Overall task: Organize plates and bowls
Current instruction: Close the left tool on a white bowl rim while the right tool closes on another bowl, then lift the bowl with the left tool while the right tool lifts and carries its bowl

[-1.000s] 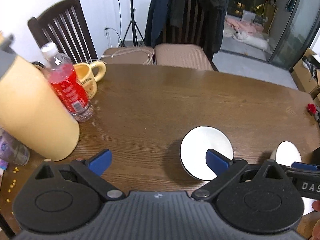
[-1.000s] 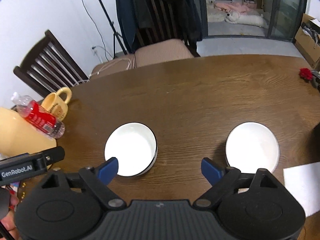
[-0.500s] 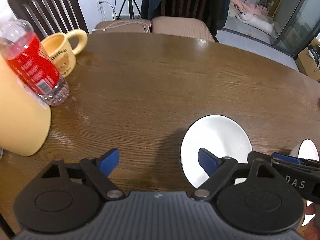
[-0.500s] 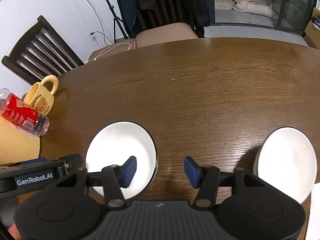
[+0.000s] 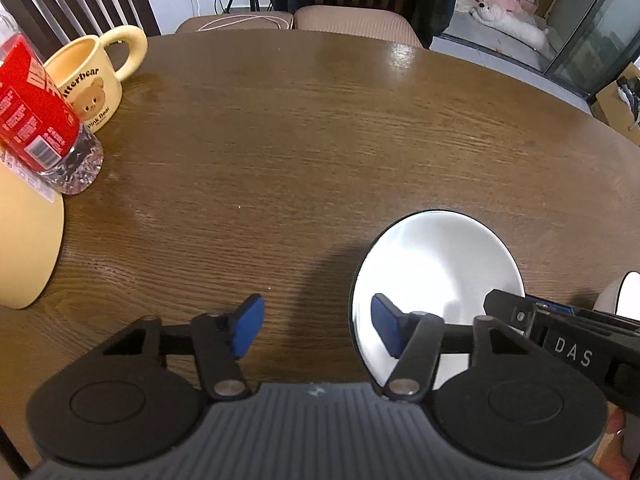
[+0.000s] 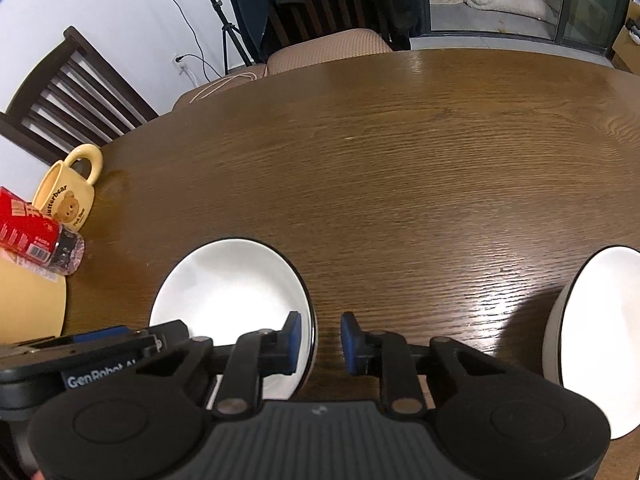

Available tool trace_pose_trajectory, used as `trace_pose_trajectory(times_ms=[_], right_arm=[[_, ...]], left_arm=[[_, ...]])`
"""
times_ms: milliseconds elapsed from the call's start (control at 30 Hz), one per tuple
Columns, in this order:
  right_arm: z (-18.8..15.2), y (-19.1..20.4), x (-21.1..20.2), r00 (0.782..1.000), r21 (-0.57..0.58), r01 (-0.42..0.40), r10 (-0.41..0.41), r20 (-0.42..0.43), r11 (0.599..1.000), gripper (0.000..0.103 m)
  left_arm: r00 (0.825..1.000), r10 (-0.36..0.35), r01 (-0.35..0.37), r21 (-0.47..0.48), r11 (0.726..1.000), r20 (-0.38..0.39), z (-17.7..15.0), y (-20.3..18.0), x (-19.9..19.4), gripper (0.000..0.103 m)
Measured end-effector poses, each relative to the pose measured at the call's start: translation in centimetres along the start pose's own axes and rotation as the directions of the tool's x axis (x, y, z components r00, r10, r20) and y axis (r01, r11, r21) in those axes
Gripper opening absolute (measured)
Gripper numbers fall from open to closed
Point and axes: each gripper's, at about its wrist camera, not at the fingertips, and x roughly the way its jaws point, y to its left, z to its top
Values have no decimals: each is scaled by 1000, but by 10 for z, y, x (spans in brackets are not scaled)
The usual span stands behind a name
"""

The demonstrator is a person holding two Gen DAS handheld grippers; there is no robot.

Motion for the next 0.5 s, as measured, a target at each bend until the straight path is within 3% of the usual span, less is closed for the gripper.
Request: trace_pose_trajectory(times_ms=[167, 500], right_arm=[[1, 0, 5, 1000, -1, -4, 4, 0, 1000, 15], [0, -2, 8, 1000, 10, -26, 26, 4, 1000, 6]], left_arm=[[1000, -18, 18, 7, 1000, -6, 1, -2, 4, 48], [998, -65, 65, 11, 998, -19, 0, -6, 10, 18]])
